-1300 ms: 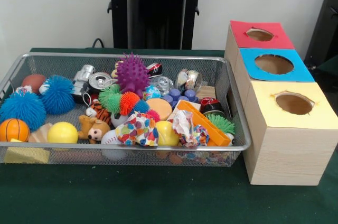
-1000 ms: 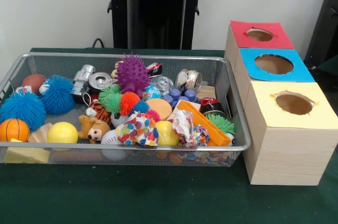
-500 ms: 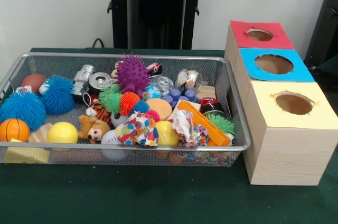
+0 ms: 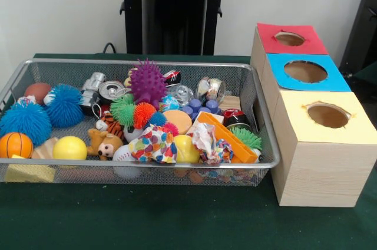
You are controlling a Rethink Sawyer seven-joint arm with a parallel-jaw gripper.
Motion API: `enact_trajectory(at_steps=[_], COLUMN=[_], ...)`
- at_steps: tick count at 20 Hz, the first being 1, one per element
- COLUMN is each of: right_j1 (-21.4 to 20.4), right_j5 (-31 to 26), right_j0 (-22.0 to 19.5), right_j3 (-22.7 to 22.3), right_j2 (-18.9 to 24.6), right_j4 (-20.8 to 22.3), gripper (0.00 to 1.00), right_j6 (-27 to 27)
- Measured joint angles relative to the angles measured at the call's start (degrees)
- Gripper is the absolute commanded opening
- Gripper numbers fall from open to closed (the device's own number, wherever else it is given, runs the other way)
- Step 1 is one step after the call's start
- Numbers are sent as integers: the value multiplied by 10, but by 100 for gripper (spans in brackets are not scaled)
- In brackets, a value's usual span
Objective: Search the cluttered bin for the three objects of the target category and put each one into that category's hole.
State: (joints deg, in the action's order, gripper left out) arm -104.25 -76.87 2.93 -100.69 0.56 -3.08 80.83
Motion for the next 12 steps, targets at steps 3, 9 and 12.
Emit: enact_trajectory(at_steps=[3, 9, 12], right_j1=[3, 14, 18], right_j5=[11, 38, 51], right_j0=[0, -4, -5], right_j3=[-4, -15, -19], right_j2=[-4, -13, -16], right_j4=[-1, -2, -4], gripper=[0, 0, 0], right_j6=[0, 0, 0])
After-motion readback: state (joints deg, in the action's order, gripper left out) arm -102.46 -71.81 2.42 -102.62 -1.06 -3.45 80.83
